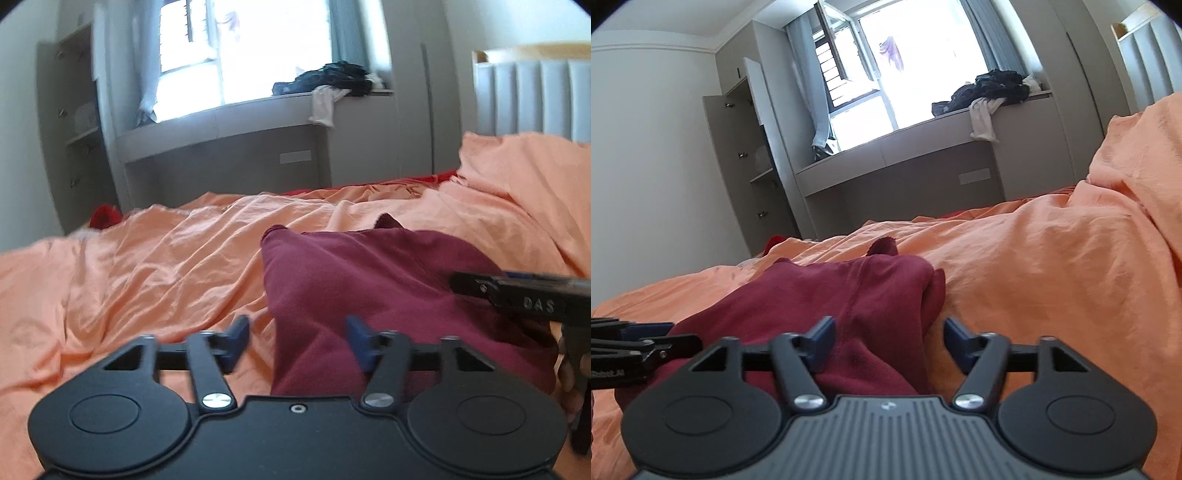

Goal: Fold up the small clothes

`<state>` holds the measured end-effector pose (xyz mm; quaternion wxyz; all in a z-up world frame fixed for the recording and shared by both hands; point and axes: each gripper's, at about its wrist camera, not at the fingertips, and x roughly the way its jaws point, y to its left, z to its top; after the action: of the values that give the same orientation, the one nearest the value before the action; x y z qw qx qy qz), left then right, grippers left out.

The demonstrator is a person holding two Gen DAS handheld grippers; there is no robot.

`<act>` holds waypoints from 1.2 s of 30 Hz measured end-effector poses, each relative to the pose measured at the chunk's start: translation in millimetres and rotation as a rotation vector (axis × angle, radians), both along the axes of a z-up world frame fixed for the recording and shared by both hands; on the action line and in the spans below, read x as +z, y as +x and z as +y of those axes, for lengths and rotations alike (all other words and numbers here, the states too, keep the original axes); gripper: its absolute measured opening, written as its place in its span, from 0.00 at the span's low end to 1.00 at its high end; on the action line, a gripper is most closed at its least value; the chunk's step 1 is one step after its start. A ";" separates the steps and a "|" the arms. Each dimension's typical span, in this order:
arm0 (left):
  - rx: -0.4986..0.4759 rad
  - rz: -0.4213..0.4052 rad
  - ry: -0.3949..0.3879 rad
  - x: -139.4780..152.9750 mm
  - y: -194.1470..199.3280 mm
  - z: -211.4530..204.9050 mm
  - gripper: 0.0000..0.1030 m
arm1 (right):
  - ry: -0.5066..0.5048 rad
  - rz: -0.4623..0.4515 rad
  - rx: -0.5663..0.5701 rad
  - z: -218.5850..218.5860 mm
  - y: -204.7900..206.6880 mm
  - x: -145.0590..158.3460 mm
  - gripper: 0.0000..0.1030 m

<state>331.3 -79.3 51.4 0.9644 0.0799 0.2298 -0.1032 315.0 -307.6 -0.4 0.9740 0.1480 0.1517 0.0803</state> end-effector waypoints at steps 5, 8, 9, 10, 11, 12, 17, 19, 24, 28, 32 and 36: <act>0.066 0.051 -0.168 1.9 -1.3 27.3 0.92 | -0.034 -0.026 -0.009 1.3 -13.6 3.1 0.93; 0.097 0.046 -0.210 0.5 -6.9 36.2 0.99 | -0.068 -0.052 -0.028 5.7 -23.9 6.7 0.99; 0.103 0.039 -0.207 0.1 -9.7 36.8 0.99 | -0.082 -0.061 -0.035 7.8 -28.0 8.1 1.00; 0.105 0.034 -0.201 0.2 -12.0 36.3 0.99 | -0.091 -0.066 -0.039 9.6 -30.9 9.6 1.00; 0.104 0.025 -0.191 0.0 -15.4 35.2 0.99 | -0.100 -0.073 -0.046 12.1 -35.4 11.1 1.00; 0.104 0.015 -0.181 0.2 -19.0 34.2 0.99 | -0.106 -0.080 -0.048 14.0 -39.1 12.1 1.00; 0.096 -0.012 -0.161 5.8 -34.0 30.7 0.99 | -0.141 -0.119 -0.085 21.4 -58.2 18.4 1.00; 0.095 -0.018 -0.154 7.8 -39.0 29.4 0.99 | -0.162 -0.144 -0.101 24.4 -66.7 21.0 1.00; 0.108 -0.044 -0.134 11.1 -53.3 29.0 0.99 | -0.223 -0.194 -0.101 32.0 -82.4 27.5 1.00; 0.123 -0.048 -0.126 12.5 -61.6 34.4 0.99 | -0.255 -0.200 -0.027 42.6 -93.5 27.1 1.00; 0.139 -0.033 -0.108 8.6 -63.0 42.2 0.99 | -0.290 -0.190 0.099 58.3 -104.4 24.0 1.00; 0.142 -0.006 -0.118 0.8 -62.4 48.5 1.00 | -0.405 -0.146 0.103 80.9 -104.5 15.3 1.00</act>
<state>268.9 -30.8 52.2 0.9731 0.0067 0.2254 -0.0475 210.5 -226.7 14.9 0.9868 -0.0650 0.1010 0.1085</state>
